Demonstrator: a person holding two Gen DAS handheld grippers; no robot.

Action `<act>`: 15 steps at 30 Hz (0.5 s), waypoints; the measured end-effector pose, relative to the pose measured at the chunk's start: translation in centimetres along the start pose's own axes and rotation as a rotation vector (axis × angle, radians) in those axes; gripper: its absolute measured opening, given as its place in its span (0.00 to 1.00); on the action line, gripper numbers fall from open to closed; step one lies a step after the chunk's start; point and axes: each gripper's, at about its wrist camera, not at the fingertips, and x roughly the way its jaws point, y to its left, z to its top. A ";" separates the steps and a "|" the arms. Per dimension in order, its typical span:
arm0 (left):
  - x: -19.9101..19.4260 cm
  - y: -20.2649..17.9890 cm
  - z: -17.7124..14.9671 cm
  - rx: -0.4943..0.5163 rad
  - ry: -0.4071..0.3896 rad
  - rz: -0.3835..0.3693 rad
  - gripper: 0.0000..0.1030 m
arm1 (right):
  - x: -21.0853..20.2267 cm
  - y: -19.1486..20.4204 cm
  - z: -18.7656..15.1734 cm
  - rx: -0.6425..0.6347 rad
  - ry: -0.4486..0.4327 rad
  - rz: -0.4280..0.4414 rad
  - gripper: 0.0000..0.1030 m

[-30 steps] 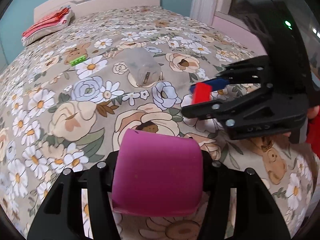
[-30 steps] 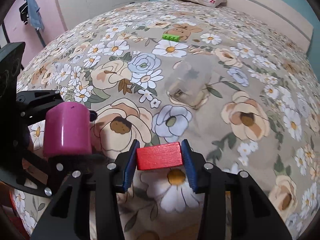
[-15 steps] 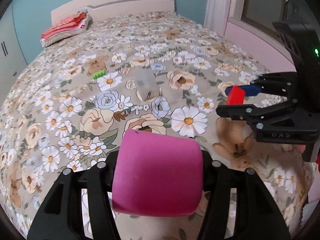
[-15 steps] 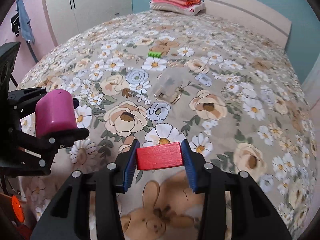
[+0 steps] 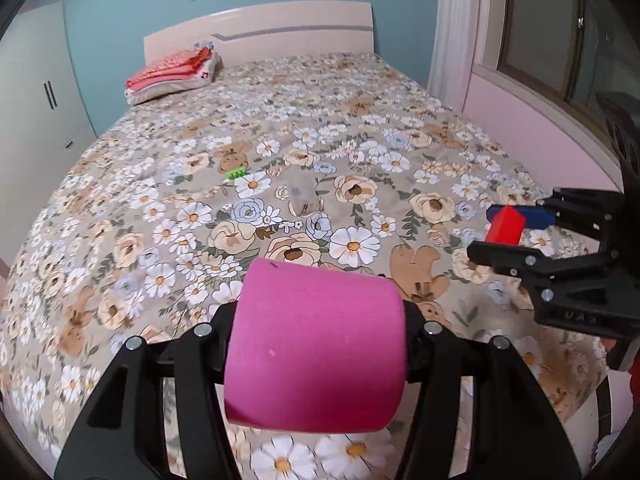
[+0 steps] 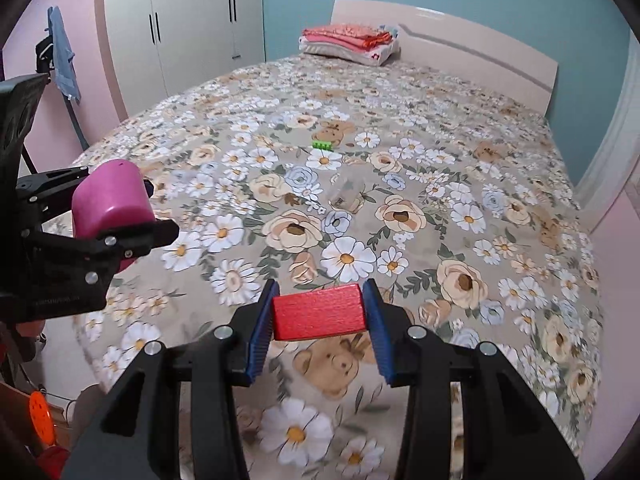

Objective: Collect trash
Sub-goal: 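Carry the pink cube and red block down over the trash bin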

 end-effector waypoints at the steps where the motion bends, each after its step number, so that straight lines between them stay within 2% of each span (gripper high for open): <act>1: -0.9 -0.2 -0.2 -0.004 -0.006 0.004 0.55 | -1.1 0.4 -0.3 0.000 -0.009 -0.003 0.44; 8: -8.5 -1.9 -1.8 -0.038 -0.045 0.027 0.55 | -8.3 2.8 -2.1 -0.004 -0.067 -0.026 0.44; 15: -15.5 -3.7 -4.5 -0.044 -0.108 0.064 0.55 | -13.7 5.3 -4.5 -0.017 -0.107 -0.041 0.44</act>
